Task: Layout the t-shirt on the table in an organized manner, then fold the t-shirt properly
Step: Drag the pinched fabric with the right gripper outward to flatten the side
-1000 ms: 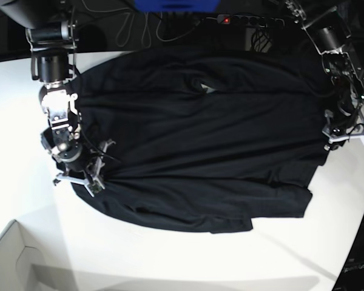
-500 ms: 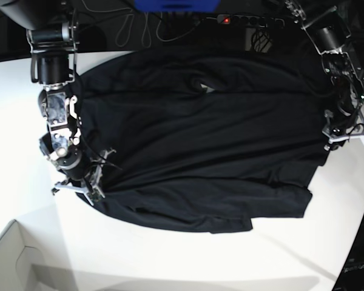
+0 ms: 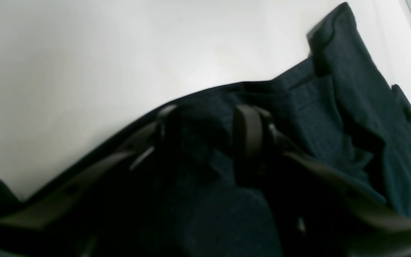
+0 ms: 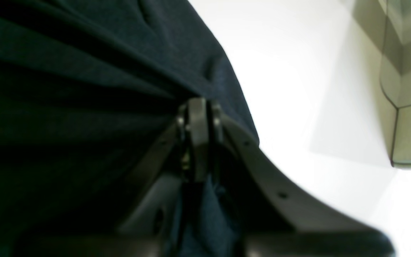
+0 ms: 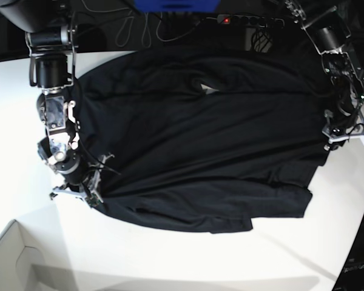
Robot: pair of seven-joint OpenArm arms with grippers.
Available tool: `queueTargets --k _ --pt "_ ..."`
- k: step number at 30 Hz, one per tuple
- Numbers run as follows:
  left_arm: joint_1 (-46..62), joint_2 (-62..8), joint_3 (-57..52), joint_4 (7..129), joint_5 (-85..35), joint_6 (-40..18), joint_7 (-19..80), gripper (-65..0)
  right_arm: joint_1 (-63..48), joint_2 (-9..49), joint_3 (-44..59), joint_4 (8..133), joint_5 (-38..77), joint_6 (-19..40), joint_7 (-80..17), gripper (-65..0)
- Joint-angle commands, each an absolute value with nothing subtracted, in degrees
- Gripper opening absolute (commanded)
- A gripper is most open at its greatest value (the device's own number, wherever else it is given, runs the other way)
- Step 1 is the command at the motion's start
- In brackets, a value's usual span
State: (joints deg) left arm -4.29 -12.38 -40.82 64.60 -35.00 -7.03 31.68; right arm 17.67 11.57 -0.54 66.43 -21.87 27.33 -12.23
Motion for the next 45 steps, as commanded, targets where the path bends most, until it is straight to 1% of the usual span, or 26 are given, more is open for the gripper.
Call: queueTargets --k 1,3,6,8,15,17,18,21,23,31,33,39,45 --pt "-4.9 -13.3 -41.0 65.4 -35.3 -7.2 30.9 -41.1 18.9 12.2 -0.4 67.5 -21.4 26.9 -10.9 -58.5" --pt "-4.9 -13.3 -41.0 65.4 -35.3 -7.2 30.9 -41.1 18.3 12.2 -0.3 67.3 -21.4 26.9 -10.9 -52.4" --pt "-4.9 -13.3 -41.0 65.4 -35.3 -7.2 30.9 -41.1 18.2 12.2 -0.3 67.3 -21.4 26.9 -10.9 -46.4" --pt "-4.9 -13.3 -41.0 65.4 -35.3 -7.2 30.9 -41.1 18.2 12.2 -0.3 67.4 -21.4 26.9 -10.9 -45.4" --pt "-4.9 -13.3 -41.0 65.4 -35.3 -7.2 30.9 -41.1 18.4 12.6 -0.3 67.3 -21.4 26.9 -10.9 -45.5" --pt "-4.9 -13.3 -41.0 65.4 -35.3 -7.2 30.9 -41.1 18.6 12.6 -0.3 67.2 -21.4 26.9 -10.9 -47.3" --pt "-4.9 -13.3 -41.0 65.4 -35.3 -7.2 30.9 -41.1 18.7 12.6 -0.3 67.2 -21.4 26.9 -10.9 -49.8" --pt "-4.8 -13.3 -41.0 65.4 -35.3 -7.2 30.9 -41.1 18.8 12.6 -0.3 67.1 -21.4 26.9 -10.7 -60.5" --pt "-4.8 -13.3 -41.0 65.4 -35.3 -7.2 30.9 -41.1 19.4 12.6 -0.2 67.0 -21.4 26.9 -10.9 -64.2" --pt "-4.8 -13.3 -41.0 65.4 -35.3 -7.2 30.9 -41.1 21.9 12.6 -0.2 60.5 -21.2 26.9 -10.6 -63.9" --pt "-4.7 -13.3 -41.0 65.4 -35.3 -7.2 30.9 -41.1 22.6 12.6 -0.1 60.5 -21.1 26.9 -10.6 -63.9" --pt "-4.4 -13.5 -41.1 65.4 -35.3 -7.2 30.8 -41.1 24.6 12.6 4.6 61.6 -21.3 26.9 -10.9 -63.6" --pt "-4.1 -13.6 -41.1 65.4 -35.3 -7.2 30.8 -41.1 24.6 13.3 5.9 62.5 -21.4 26.9 -10.9 -63.4"
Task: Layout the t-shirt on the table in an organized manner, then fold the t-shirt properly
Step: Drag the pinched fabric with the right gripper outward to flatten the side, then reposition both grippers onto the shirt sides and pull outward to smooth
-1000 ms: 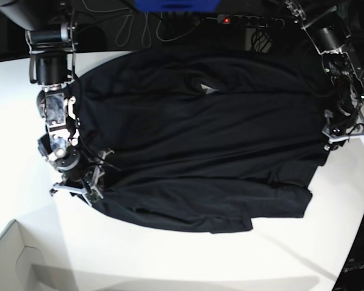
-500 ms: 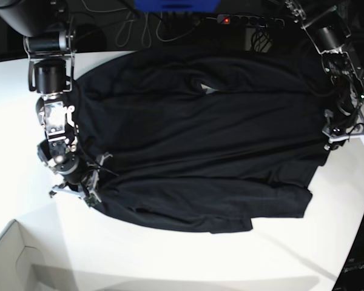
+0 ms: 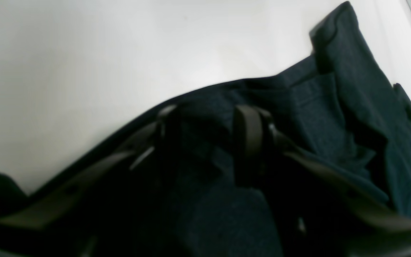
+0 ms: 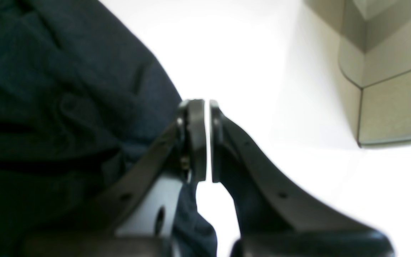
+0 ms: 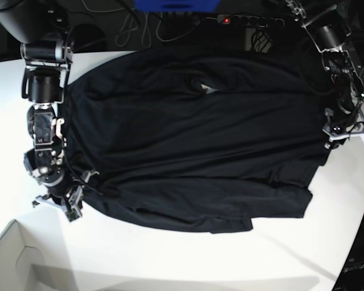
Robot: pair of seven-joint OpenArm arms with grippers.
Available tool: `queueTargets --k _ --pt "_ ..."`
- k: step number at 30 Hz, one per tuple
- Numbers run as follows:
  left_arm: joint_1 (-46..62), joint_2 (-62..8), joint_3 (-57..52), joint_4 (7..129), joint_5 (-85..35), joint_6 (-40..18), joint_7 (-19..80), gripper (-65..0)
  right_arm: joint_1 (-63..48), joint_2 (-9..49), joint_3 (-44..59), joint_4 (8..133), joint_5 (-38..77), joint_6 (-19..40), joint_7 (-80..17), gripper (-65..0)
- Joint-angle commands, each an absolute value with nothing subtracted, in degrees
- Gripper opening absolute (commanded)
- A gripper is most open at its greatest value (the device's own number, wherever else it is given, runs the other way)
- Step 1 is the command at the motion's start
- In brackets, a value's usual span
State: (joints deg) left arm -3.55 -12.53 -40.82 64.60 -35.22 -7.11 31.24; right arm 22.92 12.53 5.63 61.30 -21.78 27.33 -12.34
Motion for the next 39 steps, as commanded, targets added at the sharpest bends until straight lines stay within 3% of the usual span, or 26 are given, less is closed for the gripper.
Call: queueTargets --k 1,8,17,23,27,33,39 --pt "-4.2 -13.6 -41.1 65.5 -35.4 -7.2 30.8 -41.1 23.8 13.4 5.9 62.6 -21.4 26.9 -10.9 -63.4" --pt "-5.4 -13.7 -41.1 68.3 -35.8 -7.2 31.0 -41.1 17.3 12.9 5.8 64.6 -21.4 26.9 -10.8 -63.4" --pt "-9.3 -13.1 -37.8 77.8 -35.4 -6.9 31.1 -41.1 8.2 8.4 5.8 77.2 -21.3 27.0 -11.0 -63.3" --pt "-17.9 -13.6 -28.6 70.3 -28.6 -6.6 30.8 -40.7 1.4 5.6 5.8 85.7 -21.3 27.0 -11.0 -54.0" --pt "-22.7 -11.5 -26.6 63.3 -21.4 -6.6 30.7 -32.8 -2.2 4.6 5.8 89.5 -21.3 27.0 -11.0 -47.8" --pt "-28.1 -10.4 -27.6 52.8 -20.7 -6.8 29.9 -13.1 -5.3 3.7 5.8 91.5 -21.4 27.0 -11.0 -46.9" --pt "-29.7 -10.5 -27.1 44.7 -20.6 -6.9 19.9 -12.9 -7.6 3.6 5.8 91.6 -21.4 27.0 -11.5 -46.9"
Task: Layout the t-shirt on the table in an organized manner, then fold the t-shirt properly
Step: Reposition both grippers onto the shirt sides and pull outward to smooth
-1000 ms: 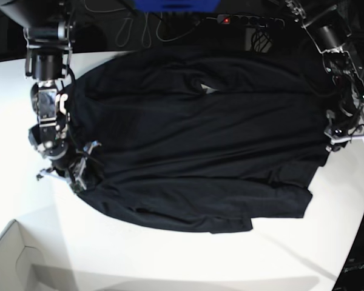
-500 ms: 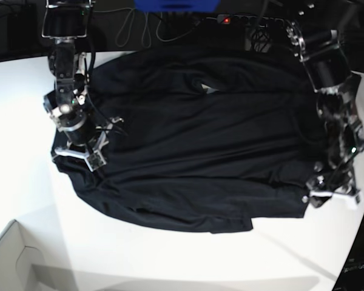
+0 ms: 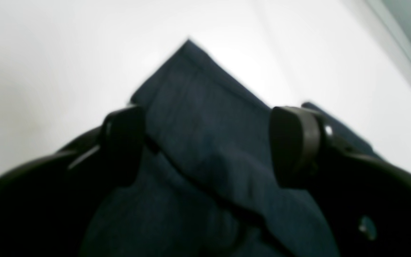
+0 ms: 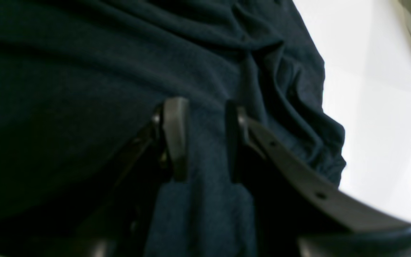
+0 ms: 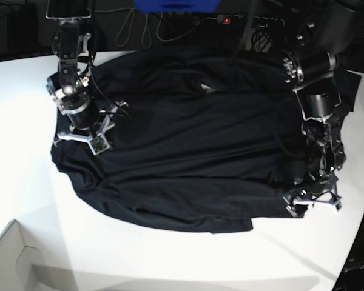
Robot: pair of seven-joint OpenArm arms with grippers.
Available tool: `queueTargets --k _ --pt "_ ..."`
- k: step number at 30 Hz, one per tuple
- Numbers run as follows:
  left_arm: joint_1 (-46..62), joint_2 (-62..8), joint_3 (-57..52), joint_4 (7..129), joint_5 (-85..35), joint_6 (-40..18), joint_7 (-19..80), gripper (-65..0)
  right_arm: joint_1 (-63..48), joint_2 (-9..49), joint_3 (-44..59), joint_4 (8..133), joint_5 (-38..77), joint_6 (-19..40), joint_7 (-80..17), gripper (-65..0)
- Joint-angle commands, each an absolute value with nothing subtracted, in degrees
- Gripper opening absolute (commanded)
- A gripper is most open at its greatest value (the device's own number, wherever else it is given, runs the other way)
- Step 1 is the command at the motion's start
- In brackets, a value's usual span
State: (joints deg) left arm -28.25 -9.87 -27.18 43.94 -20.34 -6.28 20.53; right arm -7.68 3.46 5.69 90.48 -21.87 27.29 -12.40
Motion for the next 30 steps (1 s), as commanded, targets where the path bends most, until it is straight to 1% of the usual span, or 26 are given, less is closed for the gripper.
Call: queueTargets --k 1,6,11,17,24,30 --pt "-29.5 -10.5 -27.1 44.4 -20.6 -6.9 19.8 -12.9 -8.0 3.6 5.8 91.9 -21.4 27.0 -11.5 -46.9" --pt "-26.9 -10.9 -27.1 44.4 -20.6 -7.1 19.4 -12.9 -8.7 2.2 5.7 93.0 -21.4 27.0 -11.5 -46.9" --pt "-23.6 -12.4 -27.1 44.4 -20.6 -7.1 19.4 -12.9 -8.7 2.0 5.7 92.9 -21.4 27.0 -11.5 -46.5" --pt "-19.6 -16.7 -27.5 44.4 -21.1 -7.2 19.3 -12.9 -8.5 1.2 5.7 92.9 -21.4 27.0 -11.5 -46.5" --pt "-17.5 -20.0 -27.6 44.6 -21.2 -7.2 19.2 -12.9 -8.4 0.8 5.7 92.8 -21.4 27.0 -11.5 -46.5" --pt "-15.2 -20.7 -27.6 50.6 -21.2 -7.2 19.2 -12.9 -8.3 0.8 5.7 92.8 -21.4 27.0 -11.5 -46.5"
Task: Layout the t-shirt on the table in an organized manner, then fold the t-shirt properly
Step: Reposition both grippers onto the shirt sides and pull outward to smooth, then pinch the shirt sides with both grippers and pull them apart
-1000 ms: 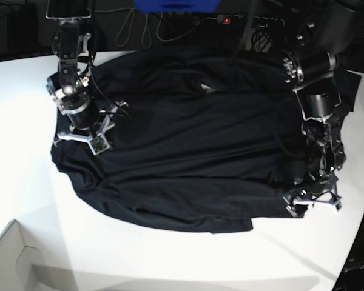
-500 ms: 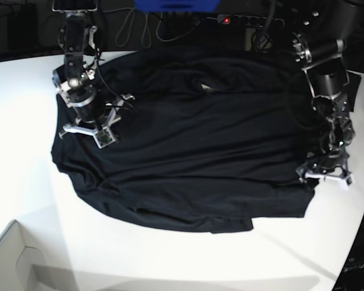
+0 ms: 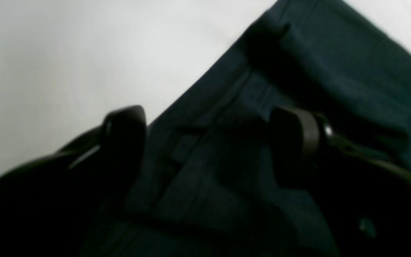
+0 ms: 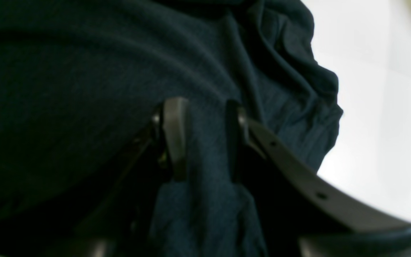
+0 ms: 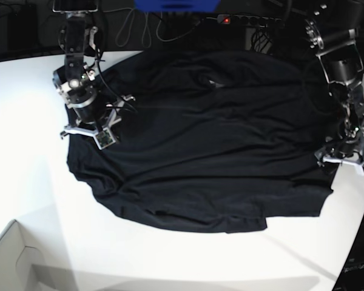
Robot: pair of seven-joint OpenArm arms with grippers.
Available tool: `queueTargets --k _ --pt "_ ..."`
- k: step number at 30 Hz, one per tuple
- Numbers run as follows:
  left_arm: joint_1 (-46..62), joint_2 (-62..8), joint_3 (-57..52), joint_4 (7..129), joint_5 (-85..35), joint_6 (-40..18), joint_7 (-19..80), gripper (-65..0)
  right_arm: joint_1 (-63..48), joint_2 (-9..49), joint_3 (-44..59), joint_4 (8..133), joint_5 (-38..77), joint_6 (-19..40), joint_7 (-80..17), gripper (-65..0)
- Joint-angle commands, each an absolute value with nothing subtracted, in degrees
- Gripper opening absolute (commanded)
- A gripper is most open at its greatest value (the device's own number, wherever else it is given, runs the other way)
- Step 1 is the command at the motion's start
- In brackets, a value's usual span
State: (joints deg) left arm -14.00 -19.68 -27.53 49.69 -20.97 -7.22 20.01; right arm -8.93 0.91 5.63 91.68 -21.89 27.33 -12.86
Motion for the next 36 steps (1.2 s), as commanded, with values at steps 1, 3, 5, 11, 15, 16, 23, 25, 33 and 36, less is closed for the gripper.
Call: queueTargets --k 1,3,5,11,15,16,23,25,33,36 --pt "-14.8 -20.7 -27.6 51.8 -21.2 -7.2 19.2 -12.9 -8.2 0.9 5.7 92.8 -21.4 27.0 -11.5 -46.5" --pt "-14.5 -20.7 -27.6 53.5 -21.2 -7.2 19.3 -12.9 -8.2 0.9 5.7 92.9 -21.4 27.0 -11.5 -46.5" --pt "-14.5 -20.6 -27.6 54.6 -21.2 -7.2 19.3 -12.9 -8.2 0.9 5.7 92.9 -21.4 27.0 -11.5 -46.5" --pt "-14.8 -20.5 -27.6 57.3 -21.2 -7.1 19.4 -12.9 -7.8 0.9 5.6 92.9 -21.4 27.0 -11.5 -46.5" --pt "-14.8 -19.5 -27.6 60.9 -21.2 -7.1 19.7 -12.9 -6.5 1.0 5.6 92.9 -21.4 27.0 -11.5 -46.8" --pt "-14.8 -18.9 -27.6 61.5 -21.2 -7.1 19.8 -12.9 -5.8 1.1 5.6 92.9 -21.4 27.0 -11.6 -46.9" --pt "-14.7 -15.4 -27.1 61.8 -20.7 -7.1 19.8 -12.9 4.4 1.9 5.6 87.7 -21.3 27.1 -18.9 -47.2" --pt "-14.5 -14.6 -27.1 61.8 -20.6 -7.1 19.8 -12.9 8.5 2.0 5.6 84.4 -21.3 27.3 -20.4 -50.0" --pt "-14.4 -14.6 -27.1 55.9 -20.6 -7.1 19.5 -12.9 25.5 2.2 5.7 66.7 -21.4 35.5 -20.9 -65.0" --pt "-14.4 -14.7 -27.4 54.4 -20.6 -7.2 19.5 -12.9 31.3 1.9 5.8 58.8 -21.2 35.5 -20.4 -65.0"
